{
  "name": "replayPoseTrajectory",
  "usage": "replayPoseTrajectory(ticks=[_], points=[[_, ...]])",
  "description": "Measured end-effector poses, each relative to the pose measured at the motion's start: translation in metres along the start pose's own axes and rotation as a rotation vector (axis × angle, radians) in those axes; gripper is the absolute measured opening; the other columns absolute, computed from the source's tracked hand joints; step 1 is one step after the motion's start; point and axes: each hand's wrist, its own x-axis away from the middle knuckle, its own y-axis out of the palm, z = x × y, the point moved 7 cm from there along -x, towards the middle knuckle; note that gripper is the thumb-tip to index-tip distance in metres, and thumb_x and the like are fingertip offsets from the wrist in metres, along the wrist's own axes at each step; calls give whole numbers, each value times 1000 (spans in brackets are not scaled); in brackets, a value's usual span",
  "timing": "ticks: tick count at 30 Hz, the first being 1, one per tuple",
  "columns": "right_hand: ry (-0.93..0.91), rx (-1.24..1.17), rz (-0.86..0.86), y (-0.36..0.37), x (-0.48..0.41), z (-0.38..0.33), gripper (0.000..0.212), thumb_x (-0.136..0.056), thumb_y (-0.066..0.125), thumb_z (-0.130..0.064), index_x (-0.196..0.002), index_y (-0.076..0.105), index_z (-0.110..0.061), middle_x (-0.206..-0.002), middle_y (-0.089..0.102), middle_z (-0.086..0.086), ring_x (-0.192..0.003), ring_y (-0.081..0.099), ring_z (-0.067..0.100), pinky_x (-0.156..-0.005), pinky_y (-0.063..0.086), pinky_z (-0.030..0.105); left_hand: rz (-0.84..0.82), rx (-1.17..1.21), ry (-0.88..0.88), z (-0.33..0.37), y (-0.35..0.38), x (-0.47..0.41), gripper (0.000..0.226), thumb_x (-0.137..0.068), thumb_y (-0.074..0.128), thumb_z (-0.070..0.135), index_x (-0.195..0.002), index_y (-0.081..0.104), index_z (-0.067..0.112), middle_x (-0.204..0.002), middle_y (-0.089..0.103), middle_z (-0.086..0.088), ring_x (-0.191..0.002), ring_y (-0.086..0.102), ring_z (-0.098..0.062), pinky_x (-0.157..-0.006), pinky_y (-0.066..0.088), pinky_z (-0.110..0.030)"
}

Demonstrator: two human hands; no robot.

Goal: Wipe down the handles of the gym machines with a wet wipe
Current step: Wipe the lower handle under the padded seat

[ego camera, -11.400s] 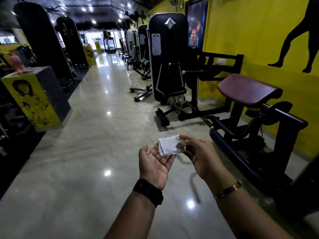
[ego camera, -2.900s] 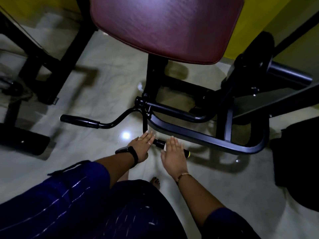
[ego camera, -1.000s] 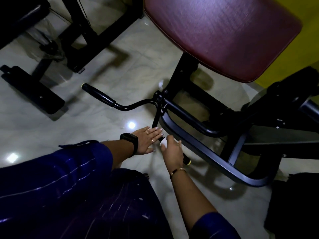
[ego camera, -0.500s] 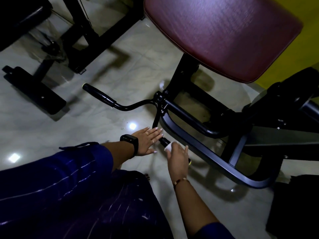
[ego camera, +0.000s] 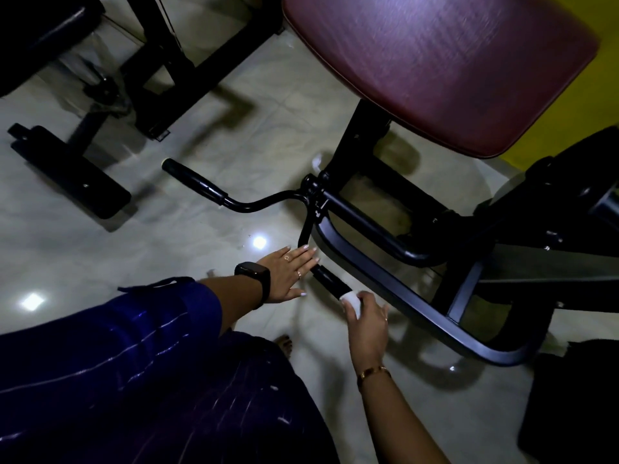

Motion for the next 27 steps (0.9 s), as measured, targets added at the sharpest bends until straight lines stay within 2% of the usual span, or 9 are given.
replayPoseTrajectory(ticks=[4,8,13,15,17,18,20,23,27], points=[[-68,36,-119,8,-14,-39,30,-95,56,-35,-117,58,-14,-110,67,17,-116,53,37,-114,28,38,-4,6,-5,0,2,0,77,-101,19,58,-153,-14,13,-162,-14,-9,-150,-11,-24,-121,1,-40],[-229,148,-212,29,-32,-75,28,-96,53,-31,-116,52,-12,-110,67,12,-108,59,30,-113,25,39,-15,-14,-10,-1,2,0,78,-100,20,59,-154,-11,12,-162,-13,-9,-150,-11,-24,-120,1,-40],[-261,306,-155,31,-26,-54,32,-97,46,-40,-120,53,-18,-105,70,4,-103,62,21,-116,15,40,-23,-18,-2,-1,3,-1,78,-100,19,60,-154,-13,13,-163,-12,-9,-150,-10,-24,-121,2,-40],[-175,255,-98,18,-20,-25,34,-97,44,-42,-117,58,-18,-101,70,6,-99,64,24,-115,22,42,-22,-17,9,-2,3,-2,78,-100,20,60,-153,-14,14,-163,-12,-8,-150,-10,-24,-121,3,-40],[-73,130,-97,5,-17,-2,36,-97,42,-45,-109,62,-17,-93,70,9,-95,64,30,-100,45,42,-26,-11,11,-2,3,-1,77,-101,21,59,-153,-15,14,-162,-13,-8,-150,-11,-24,-121,2,-40],[-33,57,-131,-1,-18,2,38,-97,42,-45,-107,63,-16,-92,69,11,-95,64,32,-87,50,38,-25,-3,10,-2,3,-1,77,-101,21,58,-153,-15,15,-162,-14,-8,-150,-11,-24,-121,2,-41],[18,-35,-257,-3,-30,-3,40,-100,41,-40,-105,66,-9,-97,67,16,-97,62,35,-74,45,30,-19,17,4,-2,4,-1,77,-101,22,57,-153,-15,15,-163,-13,-8,-150,-11,-24,-121,2,-41],[78,-171,-524,11,-55,-34,46,-102,35,-39,-111,67,-6,-117,62,14,-112,56,28,-84,36,28,-25,45,-6,0,3,-1,76,-101,23,56,-154,-13,14,-163,-13,-8,-150,-11,-24,-121,3,-41],[-36,-148,-622,38,-67,-76,48,-103,32,-40,-117,65,-9,-127,61,15,-118,54,27,-94,38,32,-33,64,-36,1,2,-1,76,-102,30,50,-154,-11,12,-163,-10,-8,-150,-8,-23,-122,8,-41]])
